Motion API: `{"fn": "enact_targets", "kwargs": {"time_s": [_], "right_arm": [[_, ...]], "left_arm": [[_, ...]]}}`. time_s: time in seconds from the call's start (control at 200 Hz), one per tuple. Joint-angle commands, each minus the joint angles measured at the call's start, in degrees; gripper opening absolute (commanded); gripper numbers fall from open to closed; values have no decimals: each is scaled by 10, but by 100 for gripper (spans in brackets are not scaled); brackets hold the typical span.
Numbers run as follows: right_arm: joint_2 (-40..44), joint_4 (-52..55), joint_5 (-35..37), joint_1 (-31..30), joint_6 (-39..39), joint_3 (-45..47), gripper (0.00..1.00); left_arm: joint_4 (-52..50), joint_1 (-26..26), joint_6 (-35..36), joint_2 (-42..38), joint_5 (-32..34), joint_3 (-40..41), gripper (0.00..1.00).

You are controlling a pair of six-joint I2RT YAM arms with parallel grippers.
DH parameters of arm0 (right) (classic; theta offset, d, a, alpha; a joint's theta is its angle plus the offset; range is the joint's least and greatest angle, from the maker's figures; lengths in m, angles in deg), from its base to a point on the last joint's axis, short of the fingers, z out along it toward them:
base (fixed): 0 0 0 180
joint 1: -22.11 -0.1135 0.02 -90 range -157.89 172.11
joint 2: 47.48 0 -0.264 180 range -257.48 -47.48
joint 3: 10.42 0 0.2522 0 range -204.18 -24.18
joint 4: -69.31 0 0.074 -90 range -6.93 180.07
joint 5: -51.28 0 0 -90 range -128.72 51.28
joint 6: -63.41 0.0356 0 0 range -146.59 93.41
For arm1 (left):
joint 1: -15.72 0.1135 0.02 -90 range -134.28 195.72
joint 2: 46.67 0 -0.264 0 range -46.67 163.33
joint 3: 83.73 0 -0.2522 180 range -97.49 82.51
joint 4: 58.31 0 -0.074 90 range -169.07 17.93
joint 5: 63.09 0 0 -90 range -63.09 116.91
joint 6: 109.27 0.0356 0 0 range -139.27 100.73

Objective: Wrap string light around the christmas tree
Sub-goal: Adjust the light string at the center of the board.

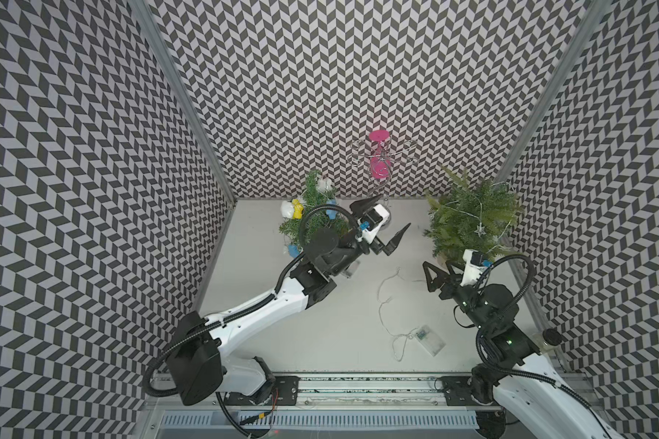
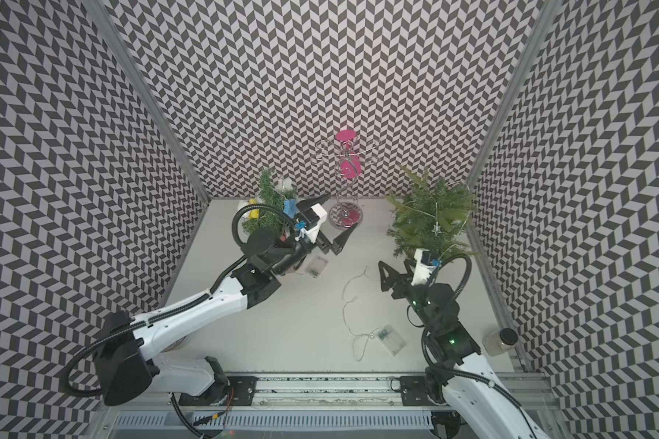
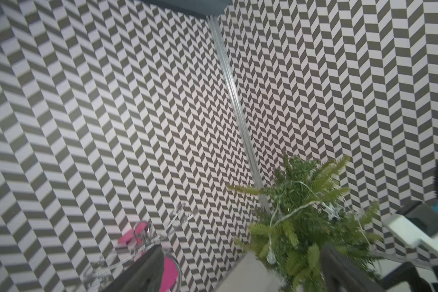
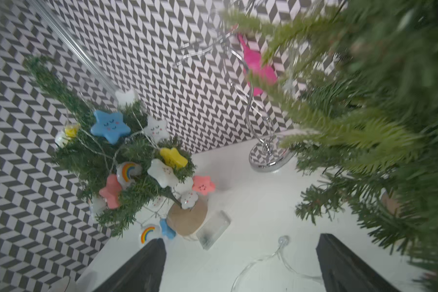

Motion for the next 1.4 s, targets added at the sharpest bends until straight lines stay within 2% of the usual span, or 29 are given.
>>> {"fn": "enact_targets", "kwargs": {"time_s": [0.0,0.065,0.215,0.33,0.406,0.491,0.536,0.596,0.661,0.841,0.951,1.046,1.146,1.337,1.397], "right_arm": [[-66,87,64,-62,6,-56,95],[-85,108,109,-97,23,-64,95],[-138,113,56,-119,45,-47,94],[-207,139,84,-182,60,-62,91],[-227,129,79,-214,61,-50,86],[-235,117,50,-222,68,-26,79],[-234,119,36,-226,73,-14,72],[-230,114,8,-234,82,6,68],[-223,109,11,-265,101,19,70],[-222,194,47,-347,121,-12,70],[-238,202,52,-359,120,-15,72],[-289,235,87,-375,140,-34,72],[-327,247,109,-392,158,-50,65],[-363,247,108,-397,166,-54,41],[-370,234,122,-397,163,-55,39]], "left_arm": [[-41,7,-118,-59,-12,73,94],[-51,10,-147,-80,-5,117,93],[-40,20,-201,-108,-10,204,90],[-30,23,-220,-114,-15,248,87],[-23,26,-225,-122,-17,267,86],[-30,26,-223,-136,-19,281,85],[-28,29,-228,-142,-22,287,85],[-26,30,-229,-146,-32,292,83],[-24,30,-230,-145,-42,295,82],[-19,29,-229,-143,-43,299,83],[-9,29,-231,-148,-55,304,82],[-9,29,-229,-154,-56,306,82],[-13,29,-225,-163,-46,311,82],[-10,29,-223,-165,-46,312,82],[-9,30,-222,-163,-41,313,82]]}}
